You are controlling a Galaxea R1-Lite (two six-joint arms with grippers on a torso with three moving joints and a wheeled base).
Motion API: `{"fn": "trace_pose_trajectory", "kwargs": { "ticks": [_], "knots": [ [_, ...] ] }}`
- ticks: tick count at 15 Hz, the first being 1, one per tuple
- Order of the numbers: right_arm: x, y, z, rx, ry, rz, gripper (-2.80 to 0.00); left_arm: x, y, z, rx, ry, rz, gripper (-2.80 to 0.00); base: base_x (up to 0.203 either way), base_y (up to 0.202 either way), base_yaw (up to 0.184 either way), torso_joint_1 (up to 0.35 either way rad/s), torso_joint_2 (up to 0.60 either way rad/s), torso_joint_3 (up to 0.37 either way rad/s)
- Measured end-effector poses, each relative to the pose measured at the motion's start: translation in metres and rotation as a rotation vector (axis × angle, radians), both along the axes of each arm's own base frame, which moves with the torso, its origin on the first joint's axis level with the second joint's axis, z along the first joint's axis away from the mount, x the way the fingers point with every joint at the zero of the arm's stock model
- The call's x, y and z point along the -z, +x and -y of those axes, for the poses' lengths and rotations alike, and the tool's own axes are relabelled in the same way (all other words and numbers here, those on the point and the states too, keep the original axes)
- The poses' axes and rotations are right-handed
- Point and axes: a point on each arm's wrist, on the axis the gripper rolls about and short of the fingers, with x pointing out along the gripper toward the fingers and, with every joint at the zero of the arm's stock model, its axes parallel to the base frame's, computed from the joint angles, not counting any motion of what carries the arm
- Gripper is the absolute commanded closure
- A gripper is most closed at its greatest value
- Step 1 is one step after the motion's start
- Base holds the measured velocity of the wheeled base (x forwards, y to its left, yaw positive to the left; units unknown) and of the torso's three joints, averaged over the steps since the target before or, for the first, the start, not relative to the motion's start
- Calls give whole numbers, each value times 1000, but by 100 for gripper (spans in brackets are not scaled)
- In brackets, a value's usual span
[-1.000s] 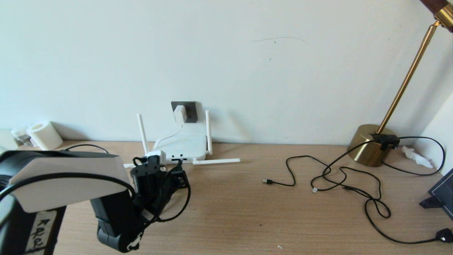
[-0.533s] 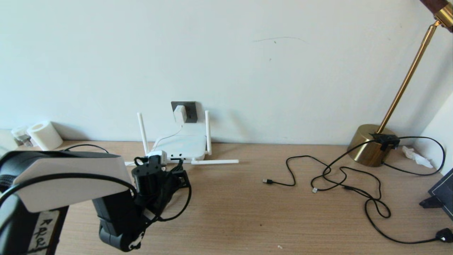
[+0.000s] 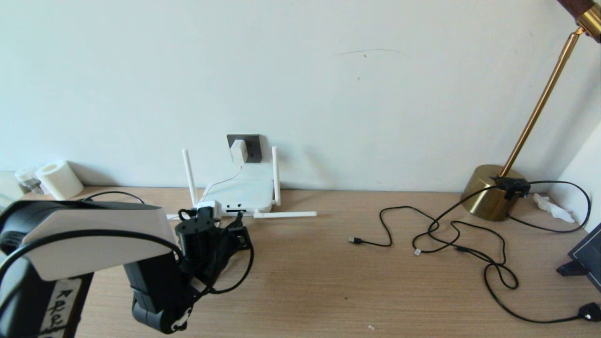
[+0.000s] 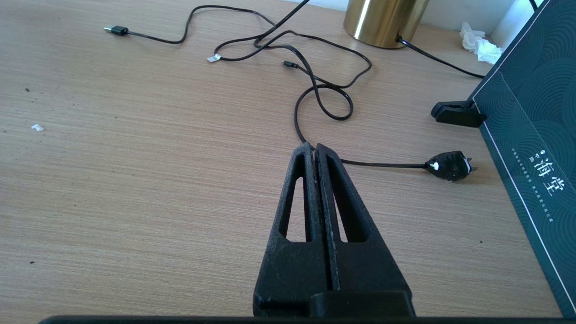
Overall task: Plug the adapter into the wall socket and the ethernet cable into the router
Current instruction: Plug cable into router interface
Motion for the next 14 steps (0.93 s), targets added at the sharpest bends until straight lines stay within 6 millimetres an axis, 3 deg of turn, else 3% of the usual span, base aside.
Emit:
{"fn": "trace_pose_trajectory", "kwargs": {
  "ticks": [14],
  "knots": [
    [0, 0, 0, 1, 1, 0, 0, 0, 0, 0, 0, -1, -2, 0, 0, 0, 0, 0, 0, 0]
  ]
}}
